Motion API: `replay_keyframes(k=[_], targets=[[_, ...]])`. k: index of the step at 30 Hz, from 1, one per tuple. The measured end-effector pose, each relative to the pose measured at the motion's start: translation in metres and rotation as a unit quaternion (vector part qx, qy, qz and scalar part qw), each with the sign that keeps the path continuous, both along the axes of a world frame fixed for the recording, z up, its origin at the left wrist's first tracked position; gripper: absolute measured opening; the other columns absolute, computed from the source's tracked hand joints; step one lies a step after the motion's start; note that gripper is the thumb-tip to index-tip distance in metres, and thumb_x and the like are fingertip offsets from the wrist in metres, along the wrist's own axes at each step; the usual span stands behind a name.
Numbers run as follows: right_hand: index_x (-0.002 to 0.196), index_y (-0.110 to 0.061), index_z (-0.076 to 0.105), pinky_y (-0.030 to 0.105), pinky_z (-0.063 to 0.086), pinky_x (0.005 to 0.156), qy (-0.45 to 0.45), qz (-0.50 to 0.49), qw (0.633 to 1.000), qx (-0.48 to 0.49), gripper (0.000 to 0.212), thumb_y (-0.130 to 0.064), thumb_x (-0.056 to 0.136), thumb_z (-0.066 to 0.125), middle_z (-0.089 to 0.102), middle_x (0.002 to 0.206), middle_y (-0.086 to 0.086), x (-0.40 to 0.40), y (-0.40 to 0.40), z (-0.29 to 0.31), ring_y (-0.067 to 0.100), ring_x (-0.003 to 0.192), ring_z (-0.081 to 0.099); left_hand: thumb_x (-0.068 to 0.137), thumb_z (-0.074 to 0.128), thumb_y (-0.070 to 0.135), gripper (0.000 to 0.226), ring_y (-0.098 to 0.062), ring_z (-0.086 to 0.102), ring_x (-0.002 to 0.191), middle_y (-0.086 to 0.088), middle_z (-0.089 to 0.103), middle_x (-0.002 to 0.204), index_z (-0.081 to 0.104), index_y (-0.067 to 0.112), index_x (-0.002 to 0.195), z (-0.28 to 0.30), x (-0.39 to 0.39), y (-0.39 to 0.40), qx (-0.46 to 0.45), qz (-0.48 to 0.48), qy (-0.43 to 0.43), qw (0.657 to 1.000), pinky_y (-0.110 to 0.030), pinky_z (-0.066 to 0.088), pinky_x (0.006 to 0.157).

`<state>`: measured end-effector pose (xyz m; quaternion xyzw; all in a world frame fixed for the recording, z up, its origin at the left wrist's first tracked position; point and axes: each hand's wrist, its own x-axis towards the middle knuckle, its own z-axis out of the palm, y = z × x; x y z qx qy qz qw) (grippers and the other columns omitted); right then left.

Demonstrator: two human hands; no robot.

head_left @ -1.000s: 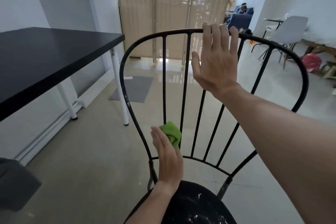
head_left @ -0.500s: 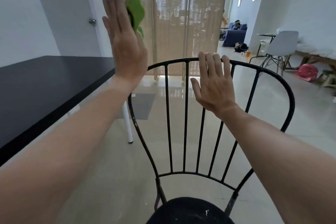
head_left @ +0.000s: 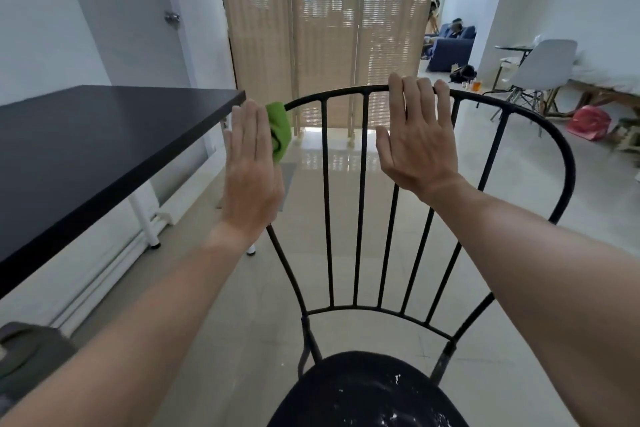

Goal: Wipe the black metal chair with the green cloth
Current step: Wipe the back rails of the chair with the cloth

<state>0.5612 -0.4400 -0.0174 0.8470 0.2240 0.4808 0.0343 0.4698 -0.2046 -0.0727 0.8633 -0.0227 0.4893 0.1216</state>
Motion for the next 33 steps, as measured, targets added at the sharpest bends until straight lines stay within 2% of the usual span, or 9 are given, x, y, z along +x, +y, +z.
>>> replay_keyframes(k=[3, 8, 13, 18, 21, 23, 26, 29, 33], targets=[[0.152, 0.001, 0.017, 0.055, 0.010, 0.120, -0.005, 0.004, 1.000, 0.000, 0.069, -0.038, 0.098, 0.032, 0.034, 0.150, 0.026, 0.002, -0.001, -0.001, 0.041, 0.140, 0.029, 0.091, 0.037, -0.008, 0.065, -0.041, 0.003, 0.150, -0.025, 0.012, 0.162, 0.016, -0.006, 0.153, -0.034, -0.007, -0.013, 0.003, 0.061, -0.009, 0.998, -0.058, 0.010, 0.122], [0.152, 0.002, 0.017, 0.056, 0.008, 0.121, 0.001, 0.001, 1.000, 0.001, 0.070, -0.039, 0.098, 0.032, 0.031, 0.151, 0.028, 0.003, 0.001, -0.001, 0.043, 0.141, 0.027, 0.089, 0.040, -0.011, 0.072, -0.042, 0.002, 0.151, -0.027, 0.006, 0.162, 0.008, -0.006, 0.153, -0.093, -0.018, -0.055, -0.131, 0.115, 0.020, 0.985, -0.058, 0.013, 0.121], [0.152, 0.002, 0.019, 0.056, 0.010, 0.121, -0.012, 0.000, 1.000, -0.001, 0.070, -0.040, 0.097, 0.033, 0.033, 0.150, 0.028, 0.004, -0.001, -0.001, 0.043, 0.140, 0.029, 0.089, 0.044, -0.009, 0.077, -0.048, 0.004, 0.148, -0.031, -0.001, 0.160, 0.001, -0.008, 0.153, -0.191, -0.049, -0.109, -0.189, 0.104, 0.161, 0.963, -0.063, 0.025, 0.115], [0.153, 0.002, 0.017, 0.057, 0.012, 0.120, -0.013, -0.004, 1.000, -0.005, 0.072, -0.042, 0.097, 0.030, 0.032, 0.152, 0.027, 0.005, -0.001, -0.003, 0.043, 0.142, 0.027, 0.086, 0.047, -0.014, 0.096, -0.040, -0.011, 0.149, -0.017, -0.026, 0.159, -0.018, 0.005, 0.153, -0.264, -0.074, -0.128, -0.210, 0.066, 0.282, 0.934, -0.062, 0.020, 0.118], [0.152, 0.002, 0.019, 0.057, 0.012, 0.120, -0.017, 0.000, 1.000, 0.000, 0.072, -0.042, 0.097, 0.030, 0.033, 0.151, 0.027, 0.005, -0.001, -0.002, 0.043, 0.141, 0.028, 0.091, 0.036, -0.017, 0.097, -0.033, -0.023, 0.148, -0.012, -0.033, 0.158, -0.032, 0.024, 0.148, -0.246, -0.069, -0.132, -0.293, 0.015, 0.268, 0.918, -0.058, 0.003, 0.121], [0.152, 0.002, 0.020, 0.056, 0.012, 0.120, -0.017, 0.004, 1.000, 0.003, 0.072, -0.042, 0.097, 0.030, 0.033, 0.151, 0.026, 0.006, -0.002, -0.002, 0.042, 0.141, 0.028, 0.096, 0.025, -0.015, 0.089, -0.026, -0.027, 0.147, -0.008, -0.033, 0.159, -0.029, 0.033, 0.148, -0.219, -0.063, -0.135, -0.374, -0.017, 0.216, 0.902, -0.048, -0.010, 0.121], [0.152, 0.002, 0.020, 0.056, 0.011, 0.121, -0.013, 0.005, 1.000, 0.004, 0.072, -0.043, 0.097, 0.030, 0.033, 0.151, 0.026, 0.005, -0.002, -0.001, 0.042, 0.142, 0.028, 0.095, 0.023, -0.013, 0.079, -0.019, -0.024, 0.148, -0.009, -0.026, 0.162, -0.018, 0.018, 0.154, -0.180, -0.047, -0.134, -0.463, -0.006, 0.100, 0.881, -0.043, -0.013, 0.122], [0.152, 0.002, 0.020, 0.056, 0.011, 0.121, -0.008, 0.011, 1.000, 0.006, 0.072, -0.043, 0.097, 0.030, 0.033, 0.152, 0.026, 0.004, -0.003, -0.001, 0.042, 0.142, 0.028, 0.089, 0.030, -0.008, 0.078, -0.026, -0.017, 0.151, -0.013, -0.019, 0.163, -0.010, 0.006, 0.155, -0.138, -0.033, -0.129, -0.476, 0.012, 0.017, 0.879, -0.046, -0.012, 0.122], [0.152, 0.002, 0.021, 0.056, 0.013, 0.120, 0.001, 0.009, 1.000, 0.001, 0.072, -0.043, 0.096, 0.031, 0.034, 0.151, 0.025, 0.003, -0.004, 0.000, 0.042, 0.141, 0.029, 0.091, 0.032, -0.001, 0.072, -0.032, -0.012, 0.151, -0.018, -0.010, 0.164, -0.002, 0.001, 0.155, -0.069, -0.012, -0.104, -0.401, 0.025, -0.056, 0.914, -0.047, -0.013, 0.121]])
